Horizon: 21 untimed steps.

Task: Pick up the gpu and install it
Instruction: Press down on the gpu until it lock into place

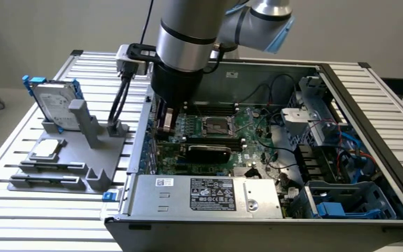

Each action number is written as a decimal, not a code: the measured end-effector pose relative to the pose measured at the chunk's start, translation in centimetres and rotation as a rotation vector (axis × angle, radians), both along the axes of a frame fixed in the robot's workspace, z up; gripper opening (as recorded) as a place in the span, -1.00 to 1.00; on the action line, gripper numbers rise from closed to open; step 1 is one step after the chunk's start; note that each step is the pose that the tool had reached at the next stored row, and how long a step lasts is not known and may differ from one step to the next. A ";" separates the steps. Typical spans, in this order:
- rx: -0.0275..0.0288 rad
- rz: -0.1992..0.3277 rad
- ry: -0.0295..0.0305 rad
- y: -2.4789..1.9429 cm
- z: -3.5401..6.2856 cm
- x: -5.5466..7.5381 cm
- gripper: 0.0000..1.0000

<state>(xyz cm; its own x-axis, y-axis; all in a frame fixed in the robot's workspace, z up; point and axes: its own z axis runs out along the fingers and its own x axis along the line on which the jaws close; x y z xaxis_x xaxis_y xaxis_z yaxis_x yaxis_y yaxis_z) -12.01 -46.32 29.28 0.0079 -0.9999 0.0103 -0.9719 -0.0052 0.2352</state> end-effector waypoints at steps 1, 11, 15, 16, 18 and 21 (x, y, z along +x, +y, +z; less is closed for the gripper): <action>0.0000 -0.002 0.0003 0.03 0.00 0.0 -0.79; 0.0002 -0.036 0.0041 0.19 -0.01 -0.1 -0.79; 0.0001 -0.050 0.0069 0.20 0.01 -0.1 -0.79; 0.0001 -0.052 0.0079 0.19 0.05 -0.2 -0.79; -0.0001 -0.053 0.0091 0.19 0.22 -0.2 -0.79; -0.0002 -0.056 0.0101 0.19 0.39 -0.2 -0.79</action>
